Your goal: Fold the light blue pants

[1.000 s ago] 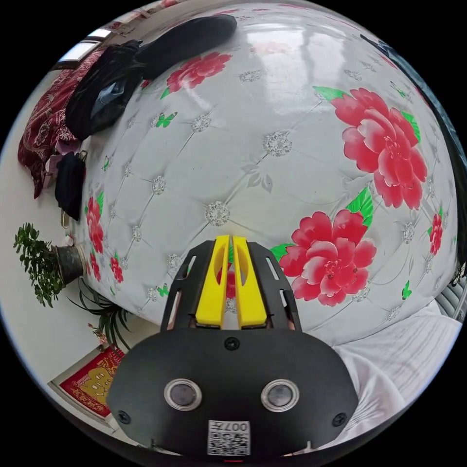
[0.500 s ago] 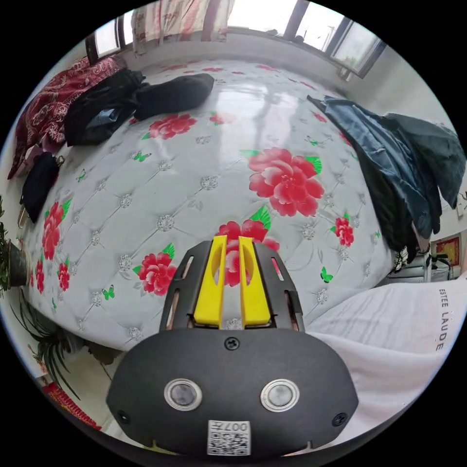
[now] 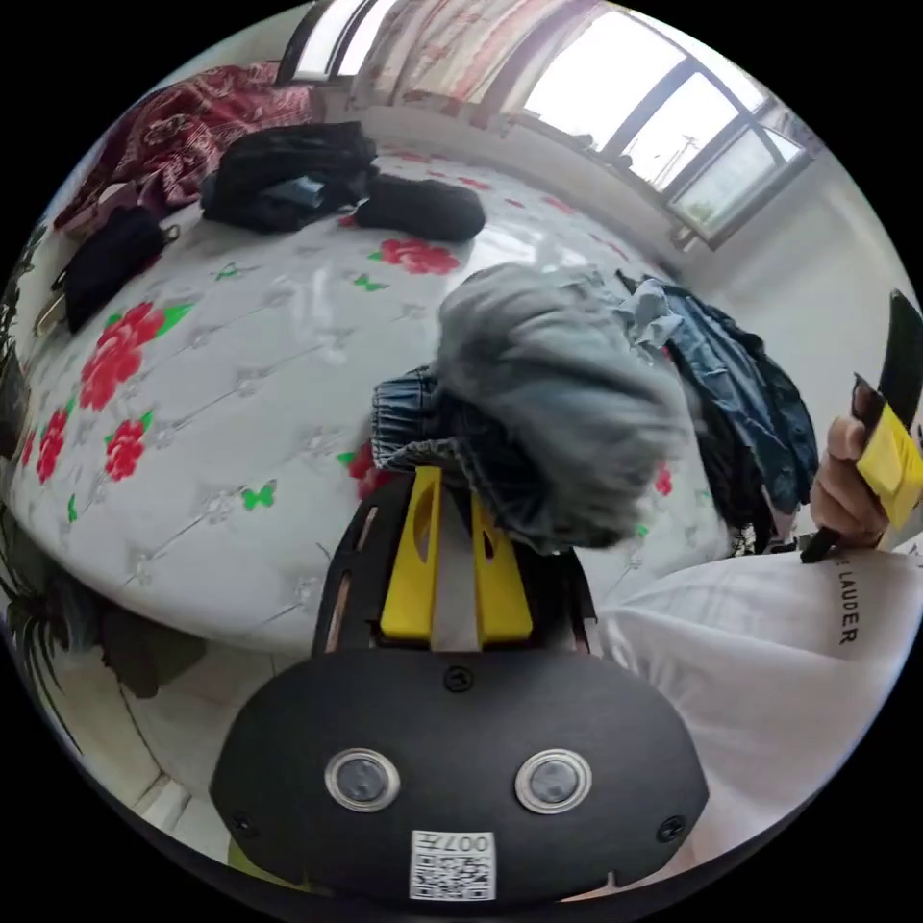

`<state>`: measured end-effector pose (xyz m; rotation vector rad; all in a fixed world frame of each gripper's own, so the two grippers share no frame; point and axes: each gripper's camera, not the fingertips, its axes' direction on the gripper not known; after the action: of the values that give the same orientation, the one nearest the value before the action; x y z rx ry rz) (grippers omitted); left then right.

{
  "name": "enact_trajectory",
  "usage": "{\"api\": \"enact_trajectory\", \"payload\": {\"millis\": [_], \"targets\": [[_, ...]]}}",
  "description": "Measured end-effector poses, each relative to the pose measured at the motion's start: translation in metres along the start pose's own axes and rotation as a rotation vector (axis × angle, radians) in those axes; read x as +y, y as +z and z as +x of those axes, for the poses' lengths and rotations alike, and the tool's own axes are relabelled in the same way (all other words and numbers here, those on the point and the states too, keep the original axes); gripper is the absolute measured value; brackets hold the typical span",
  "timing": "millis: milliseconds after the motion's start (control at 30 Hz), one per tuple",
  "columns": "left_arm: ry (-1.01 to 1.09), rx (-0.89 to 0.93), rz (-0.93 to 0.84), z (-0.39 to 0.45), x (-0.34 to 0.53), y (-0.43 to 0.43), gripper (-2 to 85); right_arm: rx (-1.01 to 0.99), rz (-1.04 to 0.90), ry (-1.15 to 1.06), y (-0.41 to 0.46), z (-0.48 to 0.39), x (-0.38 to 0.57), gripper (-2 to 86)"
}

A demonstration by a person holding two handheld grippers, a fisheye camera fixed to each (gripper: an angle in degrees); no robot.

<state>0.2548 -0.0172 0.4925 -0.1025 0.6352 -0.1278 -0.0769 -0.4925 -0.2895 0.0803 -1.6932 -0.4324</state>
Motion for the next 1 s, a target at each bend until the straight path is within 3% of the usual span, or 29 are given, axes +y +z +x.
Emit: {"api": "enact_trajectory", "payload": {"millis": [67,233,433,567,767,1000], "targets": [[-0.064,-0.099,-0.037,-0.039,0.02,-0.013,6.9,0.094,-0.023,0.03,0.017,0.017,-0.002,0.0],[-0.269,0.036,0.001,-0.116,0.061,-0.053,11.3,0.33,0.007,0.264,0.011,0.081,0.05,1.4],[-0.125,0.118,0.06,-0.119,0.052,-0.084,12.8,0.423,0.041,0.623,0.016,0.145,0.139,4.7],[-0.046,0.185,0.004,-0.114,0.011,-0.071,11.9,0.436,0.046,0.685,0.031,0.163,0.154,6.5],[-0.095,0.148,-0.099,-0.129,-0.057,-0.055,3.6,0.433,0.056,0.714,0.051,0.181,0.155,7.2],[-0.194,0.11,0.205,-0.216,-0.092,-0.177,3.1,0.486,0.125,0.766,0.045,0.184,0.18,7.0]]}}
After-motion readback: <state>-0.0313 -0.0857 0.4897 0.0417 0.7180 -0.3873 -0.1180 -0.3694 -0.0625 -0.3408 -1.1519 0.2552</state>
